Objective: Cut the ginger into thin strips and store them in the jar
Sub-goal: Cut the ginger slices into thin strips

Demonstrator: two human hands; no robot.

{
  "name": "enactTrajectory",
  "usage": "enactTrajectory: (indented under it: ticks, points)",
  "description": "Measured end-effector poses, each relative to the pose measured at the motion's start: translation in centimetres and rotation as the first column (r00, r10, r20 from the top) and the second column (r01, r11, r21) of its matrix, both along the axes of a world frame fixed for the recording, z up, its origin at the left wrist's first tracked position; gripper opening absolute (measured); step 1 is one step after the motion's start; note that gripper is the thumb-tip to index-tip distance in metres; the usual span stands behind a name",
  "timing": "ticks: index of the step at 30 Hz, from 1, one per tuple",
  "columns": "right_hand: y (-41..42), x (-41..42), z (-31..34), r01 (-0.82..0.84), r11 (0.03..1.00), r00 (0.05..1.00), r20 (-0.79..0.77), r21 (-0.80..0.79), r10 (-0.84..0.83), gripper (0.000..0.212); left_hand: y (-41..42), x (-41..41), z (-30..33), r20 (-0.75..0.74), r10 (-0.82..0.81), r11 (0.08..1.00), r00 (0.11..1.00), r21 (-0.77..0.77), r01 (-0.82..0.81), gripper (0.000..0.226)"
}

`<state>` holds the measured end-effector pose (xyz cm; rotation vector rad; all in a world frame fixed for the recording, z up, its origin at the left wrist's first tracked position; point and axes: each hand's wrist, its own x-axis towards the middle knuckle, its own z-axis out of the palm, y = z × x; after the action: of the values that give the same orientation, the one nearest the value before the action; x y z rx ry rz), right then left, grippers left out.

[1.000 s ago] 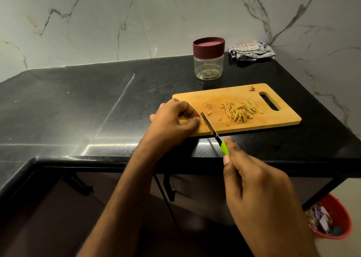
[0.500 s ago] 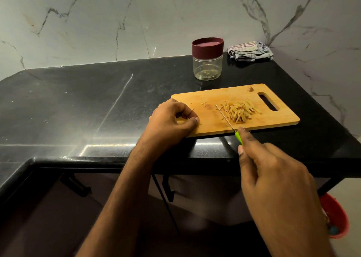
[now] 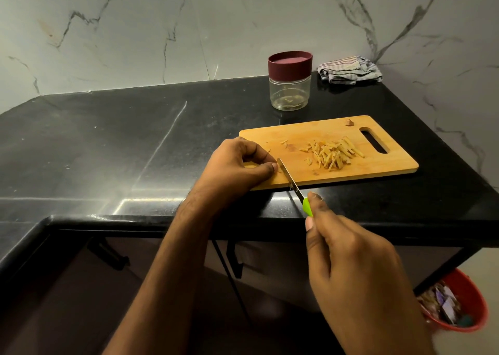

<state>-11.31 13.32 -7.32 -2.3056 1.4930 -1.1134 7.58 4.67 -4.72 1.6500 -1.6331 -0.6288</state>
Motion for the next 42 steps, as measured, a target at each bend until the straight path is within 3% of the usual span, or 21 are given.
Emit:
enactTrajectory:
  ticks: [4, 13, 18, 22, 26, 33, 42]
  points:
    - [0.4, 0.1, 0.0, -0.001, 1.000, 1.000, 0.021, -0.009, 0.002, 0.040, 0.0, -0.2, 0.1, -0.040, -0.001, 1.000, 0.999, 0.011, 0.001, 0.006]
    - [0.7, 0.3, 0.4, -0.022, 1.000, 1.000, 0.009, -0.010, 0.022, 0.048, 0.2, -0.5, 0.3, -0.054, -0.002, 1.000, 0.999, 0.017, 0.002, 0.006]
    - [0.8, 0.4, 0.1, 0.015, 0.999, 1.000, 0.018, -0.040, -0.015, 0.038, 0.2, -0.5, 0.4, -0.046, 0.012, 0.999, 0.999, 0.031, -0.010, 0.005]
    - [0.6, 0.6, 0.4, -0.003, 1.000, 1.000, 0.016, -0.014, 0.003, 0.045, 0.0, -0.5, 0.3, -0.041, 0.008, 1.000, 0.999, 0.030, -0.007, 0.009]
    - [-0.6, 1.2, 0.5, 0.019, 0.999, 1.000, -0.024, 0.028, -0.018, 0.038, -0.2, -0.4, 0.3, -0.040, 0.019, 0.999, 0.999, 0.049, -0.017, 0.007]
    - [0.4, -0.4, 0.4, 0.015, 0.999, 0.999, -0.034, -0.046, -0.016, 0.044, 0.0, -0.5, 0.2, -0.039, 0.042, 0.999, 0.998, 0.024, -0.041, 0.010]
    - [0.9, -1.1, 1.6, 0.175, 0.981, 0.957, -0.249, 0.081, -0.151, 0.045, 0.5, -0.7, -0.2, 0.007, 0.034, 0.998, 0.999, -0.048, -0.034, 0.004]
